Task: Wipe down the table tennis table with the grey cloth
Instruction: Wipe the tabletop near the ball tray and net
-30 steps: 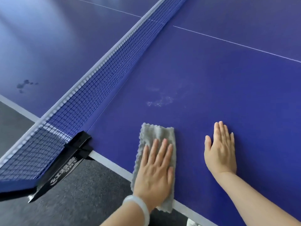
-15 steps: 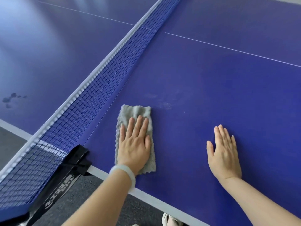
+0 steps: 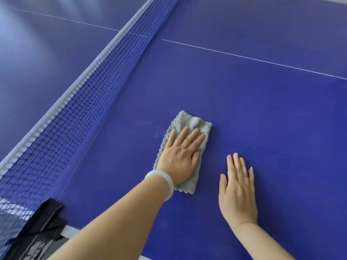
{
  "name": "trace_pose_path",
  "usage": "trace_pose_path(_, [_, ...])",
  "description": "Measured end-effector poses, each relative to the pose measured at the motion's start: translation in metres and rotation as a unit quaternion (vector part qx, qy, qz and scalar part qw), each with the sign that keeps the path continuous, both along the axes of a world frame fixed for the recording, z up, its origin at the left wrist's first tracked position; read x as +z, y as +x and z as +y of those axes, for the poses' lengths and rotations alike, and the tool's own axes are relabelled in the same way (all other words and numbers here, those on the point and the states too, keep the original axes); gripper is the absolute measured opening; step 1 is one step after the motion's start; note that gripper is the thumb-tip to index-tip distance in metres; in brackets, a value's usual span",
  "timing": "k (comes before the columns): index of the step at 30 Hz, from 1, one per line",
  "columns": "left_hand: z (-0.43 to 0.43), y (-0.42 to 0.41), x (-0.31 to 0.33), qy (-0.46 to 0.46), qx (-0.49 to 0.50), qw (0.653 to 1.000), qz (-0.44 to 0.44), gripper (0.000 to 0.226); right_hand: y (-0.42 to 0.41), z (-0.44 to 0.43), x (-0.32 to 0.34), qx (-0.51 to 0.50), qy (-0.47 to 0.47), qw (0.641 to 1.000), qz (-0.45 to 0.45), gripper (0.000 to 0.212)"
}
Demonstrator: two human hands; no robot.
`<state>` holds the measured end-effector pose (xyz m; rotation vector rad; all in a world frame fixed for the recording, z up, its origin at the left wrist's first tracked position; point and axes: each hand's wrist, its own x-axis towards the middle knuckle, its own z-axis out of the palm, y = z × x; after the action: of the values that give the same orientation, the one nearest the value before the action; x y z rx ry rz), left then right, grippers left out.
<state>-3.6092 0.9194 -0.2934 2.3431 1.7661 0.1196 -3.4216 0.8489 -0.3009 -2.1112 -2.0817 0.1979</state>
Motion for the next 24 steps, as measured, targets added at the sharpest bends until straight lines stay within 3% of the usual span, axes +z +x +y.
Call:
trace_pose_path(5, [0.012, -0.066, -0.006, 0.012, 0.158, 0.987, 0.0, 0.059, 0.015, 0.019, -0.006, -0.001, 0.032, 0.999, -0.01, 0.05])
trace_pose_path(12, [0.012, -0.065, -0.007, 0.007, 0.164, 0.986, 0.003, 0.06, 0.064, 0.178, 0.005, -0.082, -0.009, 0.996, -0.025, 0.061])
trace_pose_path(16, [0.009, -0.054, -0.004, 0.008, 0.187, 0.982, 0.006, 0.062, 0.058, 0.209, -0.003, -0.124, -0.031, 0.992, -0.019, 0.062])
trace_pose_path(18, [-0.003, -0.021, -0.001, 0.015, 0.166, 0.986, 0.004, 0.063, 0.058, 0.206, -0.006, -0.123, -0.026, 0.992, -0.02, 0.062])
trace_pose_path(21, [-0.013, 0.052, -0.005, 0.023, 0.033, 0.998, -0.046, 0.059, 0.061, 0.206, -0.006, -0.12, -0.02, 0.993, -0.005, 0.061])
trace_pose_path(24, [0.034, 0.085, -0.006, 0.013, -0.038, 0.998, -0.056, 0.056, 0.062, 0.207, -0.005, -0.121, -0.019, 0.992, 0.008, 0.06])
